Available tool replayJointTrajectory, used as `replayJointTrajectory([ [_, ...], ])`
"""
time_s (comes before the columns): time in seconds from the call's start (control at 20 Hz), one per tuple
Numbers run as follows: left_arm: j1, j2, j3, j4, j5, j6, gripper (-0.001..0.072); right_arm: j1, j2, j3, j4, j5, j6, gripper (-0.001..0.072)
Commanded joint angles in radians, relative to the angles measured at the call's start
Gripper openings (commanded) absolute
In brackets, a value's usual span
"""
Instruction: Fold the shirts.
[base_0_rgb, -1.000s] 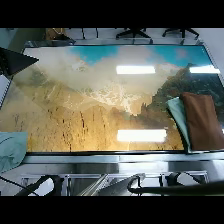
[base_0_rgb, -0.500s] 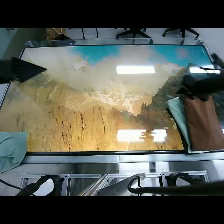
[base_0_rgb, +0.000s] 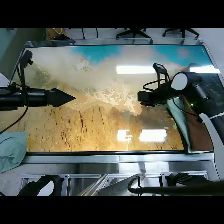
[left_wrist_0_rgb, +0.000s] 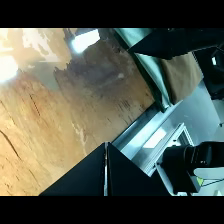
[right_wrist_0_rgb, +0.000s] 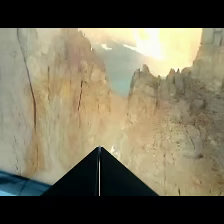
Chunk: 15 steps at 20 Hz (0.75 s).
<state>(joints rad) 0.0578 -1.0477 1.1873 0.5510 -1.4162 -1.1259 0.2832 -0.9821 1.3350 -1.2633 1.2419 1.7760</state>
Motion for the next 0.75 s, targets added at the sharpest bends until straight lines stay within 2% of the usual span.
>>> replayJointTrajectory([
  [0.0,-0.036,0.014,-0.041,0.007,0.051,0.003,0.0016,0.021,-0.024,-0.008,-0.009,-0.013,0.000,0.0019],
  [0.2,-0.036,0.014,-0.041,0.007,0.093,0.003,0.0017,0.021,-0.024,-0.008,-0.004,0.032,0.004,0.0019],
  [0.7,-0.036,0.014,-0.041,0.006,0.091,0.003,0.0017,0.019,-0.027,-0.008,-0.005,0.030,0.004,0.0019],
])
